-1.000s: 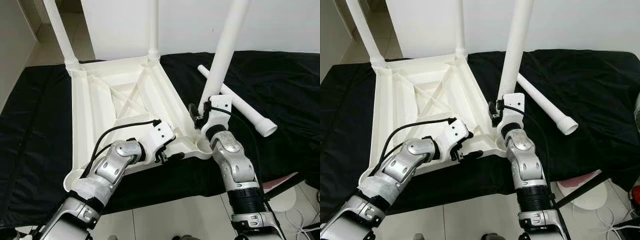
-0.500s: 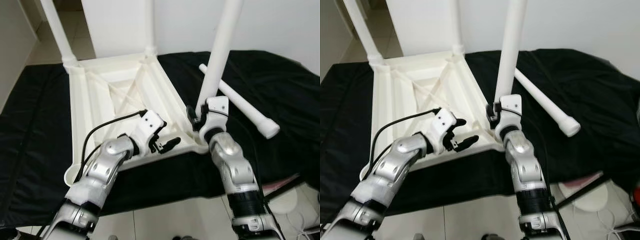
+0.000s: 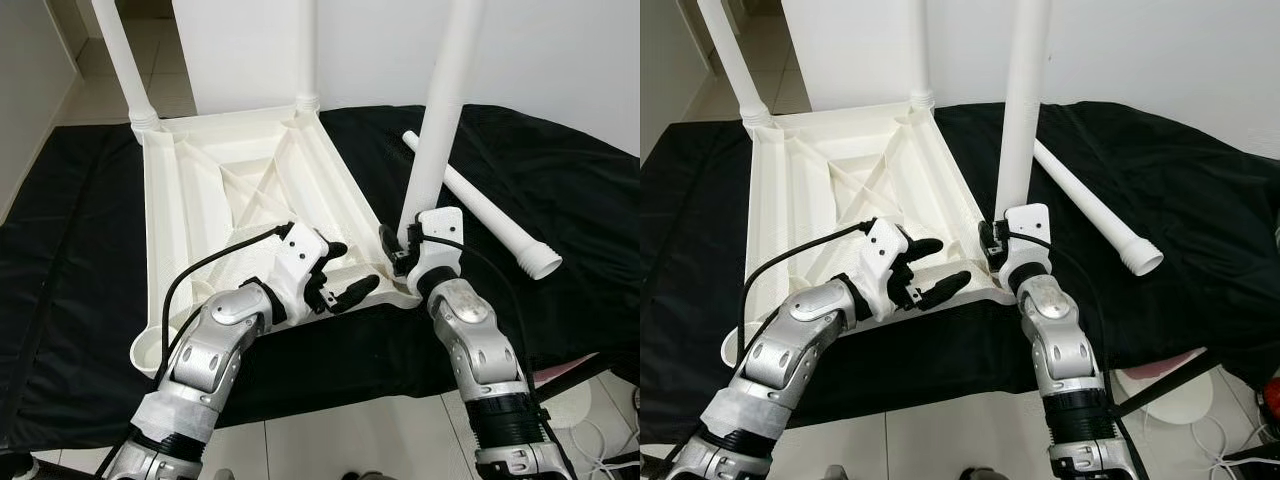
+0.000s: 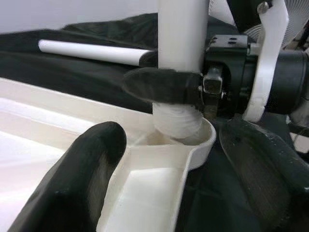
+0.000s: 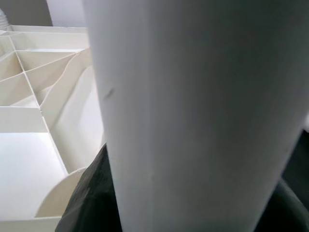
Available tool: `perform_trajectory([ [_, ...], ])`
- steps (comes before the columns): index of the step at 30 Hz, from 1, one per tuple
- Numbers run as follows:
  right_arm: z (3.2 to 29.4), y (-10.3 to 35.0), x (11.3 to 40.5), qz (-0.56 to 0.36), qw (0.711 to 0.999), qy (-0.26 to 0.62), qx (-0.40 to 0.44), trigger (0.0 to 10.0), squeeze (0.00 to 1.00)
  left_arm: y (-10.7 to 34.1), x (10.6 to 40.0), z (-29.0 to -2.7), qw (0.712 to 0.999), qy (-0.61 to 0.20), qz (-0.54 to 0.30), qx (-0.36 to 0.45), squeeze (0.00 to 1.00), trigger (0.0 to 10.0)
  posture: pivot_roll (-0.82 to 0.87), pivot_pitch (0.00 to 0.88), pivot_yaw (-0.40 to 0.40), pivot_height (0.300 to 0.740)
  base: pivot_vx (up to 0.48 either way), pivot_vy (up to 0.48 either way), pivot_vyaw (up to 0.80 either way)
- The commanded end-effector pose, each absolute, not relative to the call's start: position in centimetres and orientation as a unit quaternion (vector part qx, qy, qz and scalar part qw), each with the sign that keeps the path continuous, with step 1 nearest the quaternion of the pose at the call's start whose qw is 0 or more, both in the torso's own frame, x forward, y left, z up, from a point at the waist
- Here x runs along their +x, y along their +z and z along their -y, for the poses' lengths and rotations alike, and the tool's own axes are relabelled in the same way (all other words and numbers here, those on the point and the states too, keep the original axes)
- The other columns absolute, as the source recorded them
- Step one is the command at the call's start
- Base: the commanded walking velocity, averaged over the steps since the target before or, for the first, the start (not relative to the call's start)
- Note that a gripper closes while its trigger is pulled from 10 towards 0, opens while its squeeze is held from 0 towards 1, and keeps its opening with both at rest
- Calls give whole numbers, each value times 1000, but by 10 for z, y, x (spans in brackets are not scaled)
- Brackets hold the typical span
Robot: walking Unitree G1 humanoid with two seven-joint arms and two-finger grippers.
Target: Building children table
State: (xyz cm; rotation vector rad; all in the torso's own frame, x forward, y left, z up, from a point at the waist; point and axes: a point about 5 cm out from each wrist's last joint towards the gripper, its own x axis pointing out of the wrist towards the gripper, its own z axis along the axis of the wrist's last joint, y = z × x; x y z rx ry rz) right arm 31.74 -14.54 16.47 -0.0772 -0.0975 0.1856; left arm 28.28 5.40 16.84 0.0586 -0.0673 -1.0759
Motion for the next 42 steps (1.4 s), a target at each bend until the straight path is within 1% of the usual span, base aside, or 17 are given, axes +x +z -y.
perform_trajectory([
  [1, 152, 159, 316, 40, 995, 81, -31, 10000, 0, 167, 283, -55, 870, -492, 26, 22, 0, 10000, 51, 58, -45, 740, 0, 0, 0],
  [3, 158, 151, 314, 34, 996, 77, -31, 10000, 0, 166, 279, -55, 863, -504, 19, 11, 0, 10000, 44, 71, -43, 740, 0, 0, 0],
  [7, 159, 145, 312, 32, 995, 89, -36, 10000, 0, 165, 276, -55, 859, -511, 12, 7, 0, 10000, 46, 73, -43, 740, 0, 0, 0],
  [10, 157, 139, 310, 33, 992, 112, -46, 10000, 0, 166, 273, -54, 855, -518, 12, 9, 0, 10000, 44, 76, -42, 740, 0, 0, 0],
  [11, 154, 135, 308, 35, 989, 132, -55, 10000, 0, 167, 272, -54, 856, -517, 14, 9, 0, 10000, 46, 79, -43, 740, 0, 0, 0],
  [21, 146, 123, 302, 35, 979, 189, -68, 10000, 0, 169, 271, -54, 856, -517, 10, 7, 0, 10000, 51, 89, -45, 740, 0, 0, 0],
  [22, 147, 118, 299, 35, 976, 208, -51, 10000, 0, 170, 269, -54, 855, -519, 7, 10, 0, 10000, 53, 91, -45, 740, 0, 0, 0],
  [26, 148, 114, 297, 34, 975, 216, -42, 10000, 0, 170, 268, -54, 854, -520, 6, 11, 0, 10000, 52, 92, -44, 740, 0, 0, 0],
  [30, 151, 112, 297, 32, 975, 217, -36, 10000, 0, 171, 267, -53, 854, -520, 5, 11, 0, 10000, 53, 92, -44, 740, 0, 0, 0],
  [35, 160, 108, 301, 24, 978, 210, -2, 10000, 0, 172, 267, -52, 853, -522, 4, 10, 0, 10000, 51, 95, -42, 740, 0, 0, 0],
  [42, 158, 110, 308, 6, 979, 202, 23, 10000, 0, 172, 267, -52, 854, -521, 1, 13, 0, 10000, 51, 97, -42, 740, 0, 0, 0],
])
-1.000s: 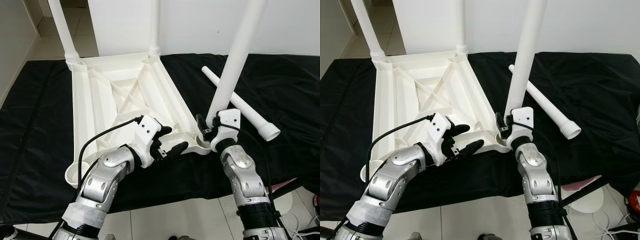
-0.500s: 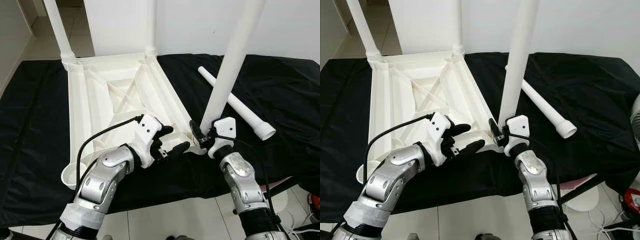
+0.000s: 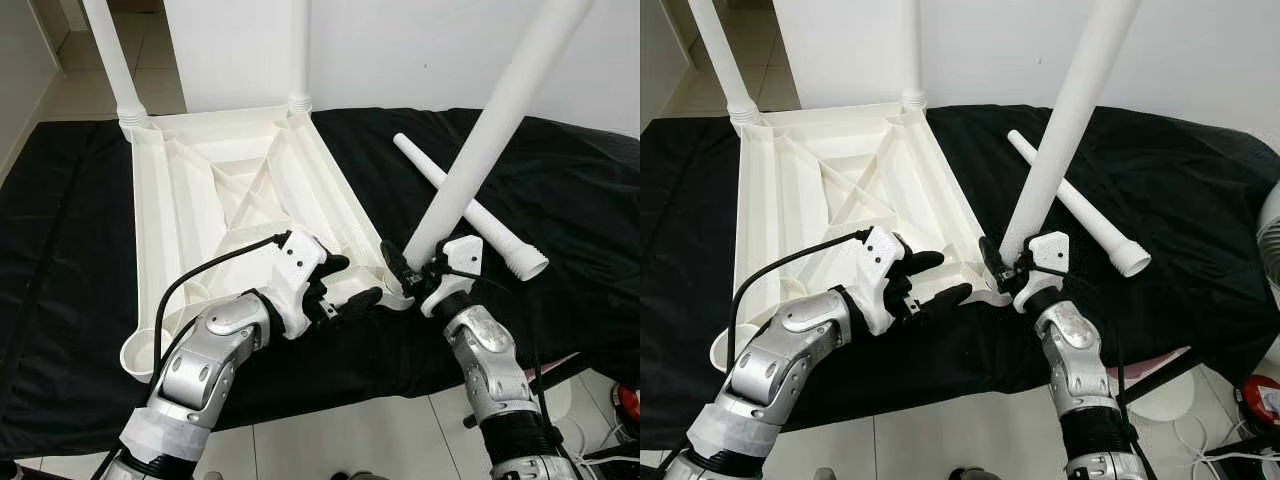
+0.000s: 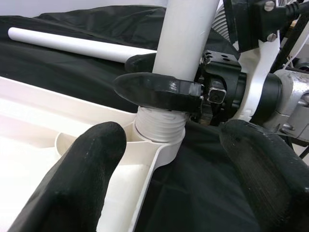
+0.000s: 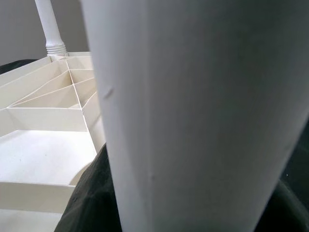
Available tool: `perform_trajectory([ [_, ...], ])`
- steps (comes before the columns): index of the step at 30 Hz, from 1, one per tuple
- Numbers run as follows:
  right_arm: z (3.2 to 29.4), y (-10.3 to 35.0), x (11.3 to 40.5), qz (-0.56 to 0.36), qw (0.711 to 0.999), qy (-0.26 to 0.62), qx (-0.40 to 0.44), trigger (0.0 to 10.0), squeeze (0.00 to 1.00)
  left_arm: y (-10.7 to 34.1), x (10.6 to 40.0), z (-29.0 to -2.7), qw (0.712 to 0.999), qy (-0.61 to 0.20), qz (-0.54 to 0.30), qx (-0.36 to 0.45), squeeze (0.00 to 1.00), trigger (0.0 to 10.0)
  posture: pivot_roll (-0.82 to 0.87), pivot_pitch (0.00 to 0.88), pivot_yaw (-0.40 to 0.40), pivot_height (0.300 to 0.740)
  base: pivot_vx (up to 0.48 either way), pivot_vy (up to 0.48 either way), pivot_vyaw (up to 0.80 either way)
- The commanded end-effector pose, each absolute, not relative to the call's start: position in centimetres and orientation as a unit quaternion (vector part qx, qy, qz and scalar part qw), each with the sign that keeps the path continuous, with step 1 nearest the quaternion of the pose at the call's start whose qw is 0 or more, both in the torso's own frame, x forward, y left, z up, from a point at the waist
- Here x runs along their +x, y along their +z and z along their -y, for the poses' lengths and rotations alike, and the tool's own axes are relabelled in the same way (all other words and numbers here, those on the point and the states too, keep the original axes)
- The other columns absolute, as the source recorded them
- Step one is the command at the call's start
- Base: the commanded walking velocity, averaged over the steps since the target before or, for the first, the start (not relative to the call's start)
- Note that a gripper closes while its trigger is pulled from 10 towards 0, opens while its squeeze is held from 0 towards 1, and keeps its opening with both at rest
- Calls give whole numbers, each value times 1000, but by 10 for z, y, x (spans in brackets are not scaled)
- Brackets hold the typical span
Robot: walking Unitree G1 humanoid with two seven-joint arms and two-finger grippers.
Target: Building children table
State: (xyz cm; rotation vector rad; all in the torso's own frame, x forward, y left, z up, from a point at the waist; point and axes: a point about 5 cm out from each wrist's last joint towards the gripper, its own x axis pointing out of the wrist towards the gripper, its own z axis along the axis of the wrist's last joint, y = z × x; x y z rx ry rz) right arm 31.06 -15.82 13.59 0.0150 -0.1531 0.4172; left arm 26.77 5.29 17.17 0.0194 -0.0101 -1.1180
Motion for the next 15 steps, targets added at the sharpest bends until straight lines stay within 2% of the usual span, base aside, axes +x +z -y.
perform_trajectory([
  [1, 158, 109, 309, -8, 980, 199, 24, 10000, 0, 172, 267, -52, 854, -520, 1, 13, 0, 10000, 54, 98, -43, 740, 0, 0, 0],
  [11, 157, 105, 316, -45, 982, 182, 33, 10000, 0, 172, 267, -52, 856, -517, 0, 14, 0, 10000, 54, 99, -46, 740, 0, 0, 0],
  [15, 156, 111, 324, -61, 980, 174, 70, 10000, 0, 172, 267, -52, 856, -517, 1, 17, 0, 10000, 53, 99, -46, 740, 0, 0, 0],
])
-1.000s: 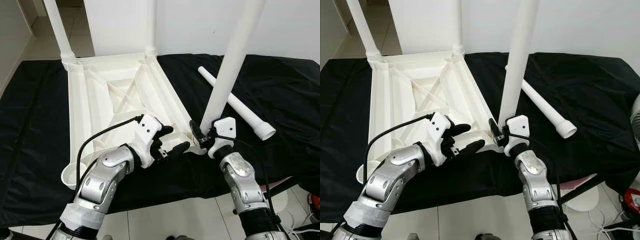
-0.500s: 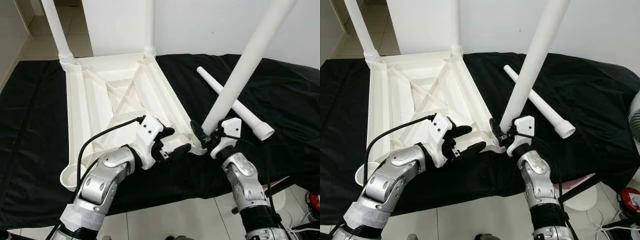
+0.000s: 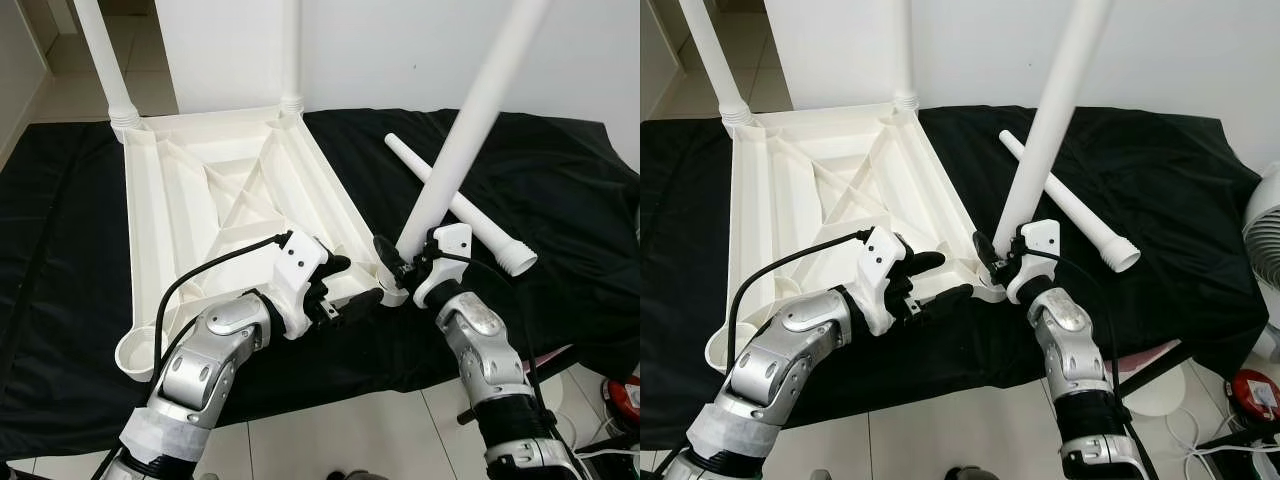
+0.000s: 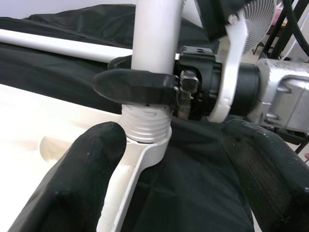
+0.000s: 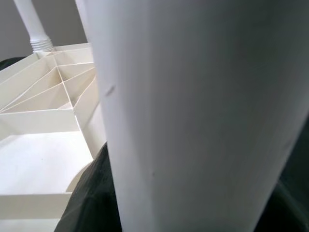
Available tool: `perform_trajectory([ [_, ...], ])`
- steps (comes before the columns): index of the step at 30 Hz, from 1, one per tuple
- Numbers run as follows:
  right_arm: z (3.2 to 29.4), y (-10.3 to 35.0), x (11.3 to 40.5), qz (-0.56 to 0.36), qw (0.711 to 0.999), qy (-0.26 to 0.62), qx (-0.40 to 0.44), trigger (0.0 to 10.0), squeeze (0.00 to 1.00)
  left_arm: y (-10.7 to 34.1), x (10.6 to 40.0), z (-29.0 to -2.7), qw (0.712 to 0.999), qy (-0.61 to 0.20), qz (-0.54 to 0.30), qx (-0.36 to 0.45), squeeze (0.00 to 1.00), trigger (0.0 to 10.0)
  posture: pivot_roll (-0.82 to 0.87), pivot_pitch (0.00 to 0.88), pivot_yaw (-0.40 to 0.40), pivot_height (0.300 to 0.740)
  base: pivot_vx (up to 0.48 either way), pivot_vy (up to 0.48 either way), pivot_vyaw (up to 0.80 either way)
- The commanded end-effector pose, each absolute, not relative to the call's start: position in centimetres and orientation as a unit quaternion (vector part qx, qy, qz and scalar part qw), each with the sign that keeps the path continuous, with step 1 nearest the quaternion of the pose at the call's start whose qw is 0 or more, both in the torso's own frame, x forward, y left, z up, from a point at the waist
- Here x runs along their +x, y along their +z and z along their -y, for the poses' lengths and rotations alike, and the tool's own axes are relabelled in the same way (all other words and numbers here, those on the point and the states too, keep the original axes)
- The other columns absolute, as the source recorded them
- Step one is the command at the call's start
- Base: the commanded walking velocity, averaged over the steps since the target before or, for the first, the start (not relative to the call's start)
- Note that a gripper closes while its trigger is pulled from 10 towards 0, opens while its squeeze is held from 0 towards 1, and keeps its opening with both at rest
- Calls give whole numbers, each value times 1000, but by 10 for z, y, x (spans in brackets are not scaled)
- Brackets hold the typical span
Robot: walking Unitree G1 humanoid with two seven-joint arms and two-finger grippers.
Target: Building children table
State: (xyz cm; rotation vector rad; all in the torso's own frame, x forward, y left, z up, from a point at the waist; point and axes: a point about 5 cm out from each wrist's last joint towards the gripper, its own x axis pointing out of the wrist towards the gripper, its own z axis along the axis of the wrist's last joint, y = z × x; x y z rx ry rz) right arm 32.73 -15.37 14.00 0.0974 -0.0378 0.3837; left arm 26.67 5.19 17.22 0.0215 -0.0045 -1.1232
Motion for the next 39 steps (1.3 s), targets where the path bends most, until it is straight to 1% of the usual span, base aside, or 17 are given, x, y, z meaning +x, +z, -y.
perform_trajectory([
  [1, 156, 111, 324, -61, 980, 174, 70, 10000, 0, 172, 267, -52, 856, -517, 1, 17, 0, 10000, 53, 99, -46, 740, 0, 0, 0],
  [3, 155, 114, 325, -58, 980, 174, 78, 10000, 0, 172, 267, -52, 856, -516, 1, 17, 0, 10000, 53, 99, -46, 740, 0, 0, 0],
  [7, 148, 121, 322, -15, 978, 192, 76, 10000, 0, 173, 267, -51, 856, -516, 2, 19, 0, 10000, 55, 95, -49, 740, 0, 0, 0],
  [9, 144, 123, 316, 24, 978, 200, 62, 10000, 0, 173, 267, -52, 857, -515, 3, 20, 0, 10000, 57, 94, -50, 740, 0, 0, 0],
  [12, 141, 121, 309, 50, 975, 206, 63, 10000, 0, 173, 267, -52, 857, -514, 3, 20, 0, 10000, 56, 95, -49, 740, 0, 0, 0],
  [18, 144, 111, 300, 65, 973, 164, 152, 10000, 0, 174, 268, -52, 858, -513, 4, 20, 0, 10000, 56, 94, -45, 740, 0, 0, 0],
  [22, 144, 110, 299, 64, 974, 158, 151, 10000, 0, 174, 268, -52, 858, -514, 4, 21, 0, 10000, 54, 93, -44, 740, 0, 0, 0],
  [23, 143, 110, 298, 65, 976, 159, 132, 10000, 0, 174, 268, -52, 857, -514, 4, 21, 0, 10000, 54, 93, -44, 740, 0, 0, 0],
  [24, 139, 110, 297, 70, 979, 171, 86, 10000, 0, 174, 268, -52, 857, -515, 4, 21, 0, 10000, 54, 93, -43, 740, 0, 0, 0],
  [25, 139, 110, 297, 70, 979, 171, 86, 10000, 0, 174, 268, -52, 857, -515, 4, 21, 0, 10000, 54, 93, -43, 740, 0, 0, 0],
  [27, 135, 109, 294, 80, 977, 198, 11, 10000, 0, 175, 268, -52, 857, -515, 4, 22, 0, 10000, 53, 94, -42, 740, 0, 0, 0],
  [28, 135, 109, 294, 80, 977, 198, 11, 10000, 0, 175, 268, -52, 857, -515, 4, 22, 0, 10000, 53, 94, -42, 740, 0, 0, 0],
  [29, 133, 108, 293, 85, 974, 210, -16, 10000, 0, 175, 268, -52, 857, -515, 4, 22, 0, 10000, 53, 94, -42, 740, 0, 0, 0],
  [31, 133, 108, 293, 85, 974, 210, -16, 10000, 0, 175, 268, -52, 857, -515, 4, 22, 0, 10000, 53, 94, -42, 740, 0, 0, 0],
  [32, 135, 107, 292, 90, 967, 233, -60, 10000, 0, 175, 268, -51, 857, -515, 5, 23, 0, 10000, 51, 97, -43, 740, 0, 0, 0],
  [36, 137, 107, 292, 89, 963, 244, -75, 10000, 0, 175, 268, -51, 857, -514, 5, 23, 0, 10000, 52, 98, -44, 740, 0, 0, 0],
  [39, 139, 106, 290, 84, 951, 275, -115, 10000, 0, 175, 268, -52, 858, -513, 5, 23, 0, 10000, 53, 102, -46, 740, 0, 0, 0],
])
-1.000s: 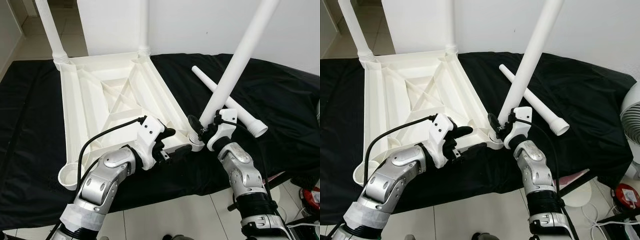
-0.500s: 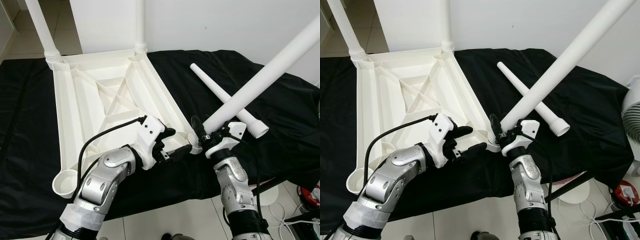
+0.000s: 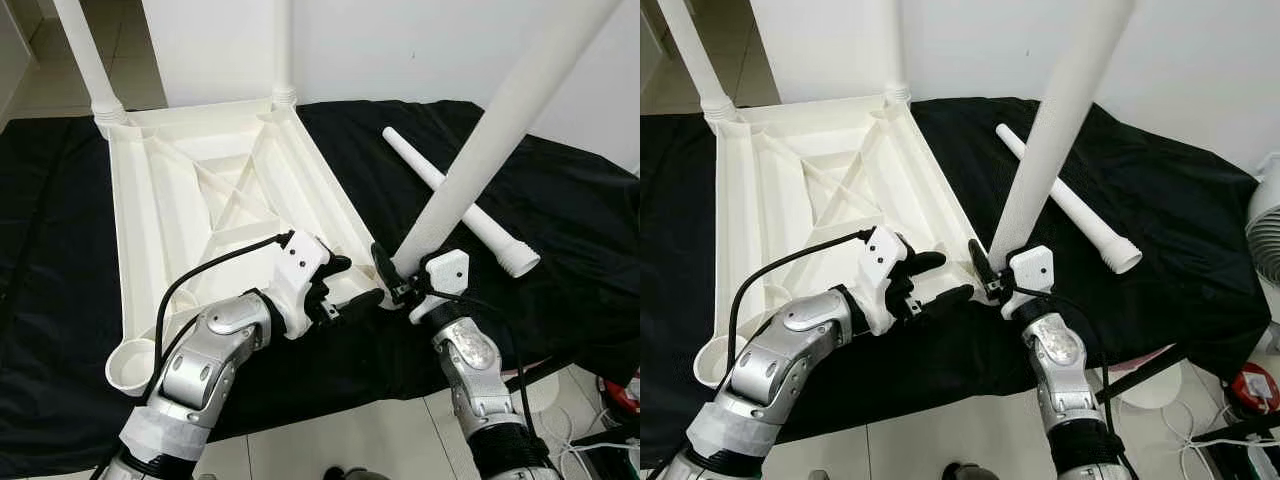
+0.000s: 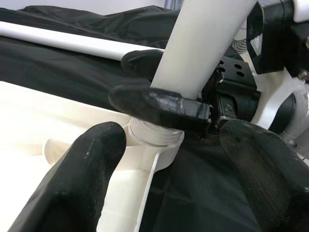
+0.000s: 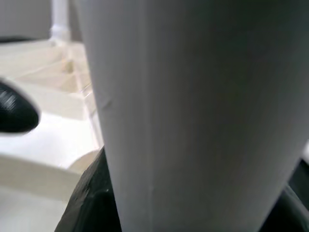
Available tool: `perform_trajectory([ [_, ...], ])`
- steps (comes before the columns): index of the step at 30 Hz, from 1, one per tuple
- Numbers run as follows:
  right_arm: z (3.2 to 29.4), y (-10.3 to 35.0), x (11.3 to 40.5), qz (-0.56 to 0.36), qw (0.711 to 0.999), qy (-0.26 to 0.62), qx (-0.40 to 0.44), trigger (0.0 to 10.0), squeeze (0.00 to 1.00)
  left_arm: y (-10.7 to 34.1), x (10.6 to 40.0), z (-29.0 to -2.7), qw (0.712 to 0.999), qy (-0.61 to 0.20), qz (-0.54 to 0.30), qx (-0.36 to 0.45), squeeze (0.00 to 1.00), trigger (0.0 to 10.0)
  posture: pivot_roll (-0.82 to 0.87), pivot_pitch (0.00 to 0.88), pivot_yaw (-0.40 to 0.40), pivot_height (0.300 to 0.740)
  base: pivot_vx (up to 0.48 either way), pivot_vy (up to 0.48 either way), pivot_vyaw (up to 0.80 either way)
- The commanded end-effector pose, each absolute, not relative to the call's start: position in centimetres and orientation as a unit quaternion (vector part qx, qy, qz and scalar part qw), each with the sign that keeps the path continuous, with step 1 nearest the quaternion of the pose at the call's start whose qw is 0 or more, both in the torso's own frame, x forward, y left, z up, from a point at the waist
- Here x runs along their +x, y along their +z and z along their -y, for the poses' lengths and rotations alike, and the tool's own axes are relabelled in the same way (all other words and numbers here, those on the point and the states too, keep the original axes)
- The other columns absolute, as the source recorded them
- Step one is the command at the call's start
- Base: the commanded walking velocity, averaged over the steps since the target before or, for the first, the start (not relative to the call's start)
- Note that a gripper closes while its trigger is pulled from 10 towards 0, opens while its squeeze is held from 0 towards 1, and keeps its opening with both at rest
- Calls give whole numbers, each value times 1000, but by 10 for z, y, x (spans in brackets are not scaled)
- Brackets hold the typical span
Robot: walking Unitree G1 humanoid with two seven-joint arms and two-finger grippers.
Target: Building children table
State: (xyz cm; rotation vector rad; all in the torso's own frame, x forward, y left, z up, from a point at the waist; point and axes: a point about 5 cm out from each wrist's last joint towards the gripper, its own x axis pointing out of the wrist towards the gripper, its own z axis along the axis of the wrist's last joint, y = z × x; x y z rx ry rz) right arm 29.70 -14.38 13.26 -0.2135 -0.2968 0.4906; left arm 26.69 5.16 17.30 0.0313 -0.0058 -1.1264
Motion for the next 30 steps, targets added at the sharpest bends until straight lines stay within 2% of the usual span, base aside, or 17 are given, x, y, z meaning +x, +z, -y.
perform_trajectory([
  [1, 138, 105, 289, 84, 948, 281, -128, 10000, 0, 175, 267, -52, 858, -513, 5, 23, 0, 10000, 52, 102, -45, 740, 0, 0, 0],
  [6, 136, 102, 287, 81, 945, 290, -125, 10000, 0, 175, 267, -52, 859, -512, 5, 24, 0, 10000, 54, 103, -45, 740, 0, 0, 0],
  [11, 137, 100, 289, 53, 944, 314, -88, 10000, 0, 175, 267, -53, 859, -512, 5, 25, 0, 10000, 56, 104, -43, 740, 0, 0, 0],
  [30, 144, 94, 297, -35, 951, 306, 11, 10000, 0, 176, 267, -53, 856, -515, 7, 32, 0, 10000, 58, 89, -41, 740, 0, 0, 0],
])
